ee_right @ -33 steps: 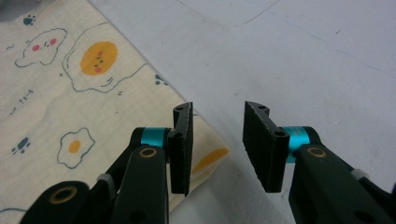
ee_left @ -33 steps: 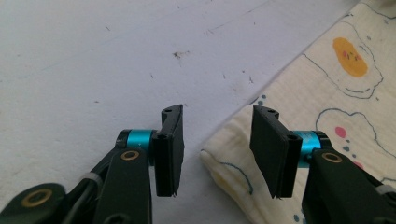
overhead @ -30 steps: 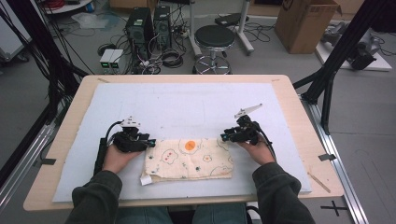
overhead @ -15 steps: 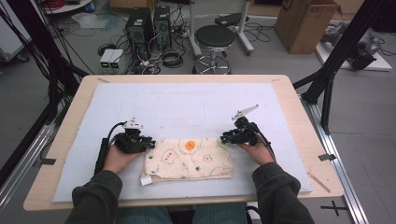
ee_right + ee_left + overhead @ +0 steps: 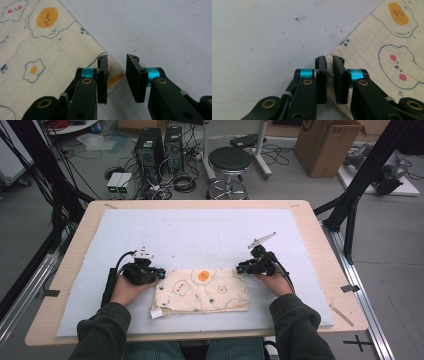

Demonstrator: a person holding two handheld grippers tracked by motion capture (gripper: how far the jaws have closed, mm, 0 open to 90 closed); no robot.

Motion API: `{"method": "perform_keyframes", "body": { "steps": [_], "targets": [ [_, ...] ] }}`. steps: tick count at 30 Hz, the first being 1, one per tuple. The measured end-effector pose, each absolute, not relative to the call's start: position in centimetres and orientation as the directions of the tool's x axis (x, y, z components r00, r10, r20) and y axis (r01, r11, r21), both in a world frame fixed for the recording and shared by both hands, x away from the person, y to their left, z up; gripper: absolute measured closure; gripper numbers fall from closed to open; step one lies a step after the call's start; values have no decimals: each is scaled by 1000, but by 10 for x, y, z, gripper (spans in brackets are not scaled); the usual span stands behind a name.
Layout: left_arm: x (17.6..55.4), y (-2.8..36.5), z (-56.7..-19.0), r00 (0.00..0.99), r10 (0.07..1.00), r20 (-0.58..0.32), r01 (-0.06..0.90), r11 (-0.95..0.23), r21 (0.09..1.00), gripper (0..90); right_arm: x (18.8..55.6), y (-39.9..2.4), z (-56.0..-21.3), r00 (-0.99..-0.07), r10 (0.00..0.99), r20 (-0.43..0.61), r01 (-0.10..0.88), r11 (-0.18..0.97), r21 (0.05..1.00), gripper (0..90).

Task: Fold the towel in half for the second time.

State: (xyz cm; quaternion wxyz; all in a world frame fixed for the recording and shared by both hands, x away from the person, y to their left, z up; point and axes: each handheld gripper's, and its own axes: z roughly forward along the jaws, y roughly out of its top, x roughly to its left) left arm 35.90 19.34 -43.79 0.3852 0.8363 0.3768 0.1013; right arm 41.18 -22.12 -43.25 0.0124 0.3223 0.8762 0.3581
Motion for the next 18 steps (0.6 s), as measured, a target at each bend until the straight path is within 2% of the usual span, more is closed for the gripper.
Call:
{"method": "perform_keyframes", "body": {
  "steps": [4, 7, 9, 13, 18],
  "targets": [
    [359, 193, -438, 693, 710, -127, 555, -413, 722, 817, 413, -222, -433, -781, 586, 218, 570, 525, 632, 679],
    [359, 194, -438, 692, 710, -133, 559, -409, 721, 817, 411, -220, -434, -793, 571, 215, 559, 540, 629, 740],
    [359, 193, -438, 690, 711, -137, 560, -404, 723, 818, 410, -218, -434, -801, 552, 231, 558, 548, 623, 814],
    [359, 193, -438, 686, 715, -135, 563, -404, 721, 824, 409, -216, -433, -818, 528, 229, 541, 569, 619, 835],
    [360, 196, -436, 673, 728, -129, 561, -389, 731, 833, 412, -218, -425, -816, 513, 266, 547, 536, 643, 838]
  ]
}}
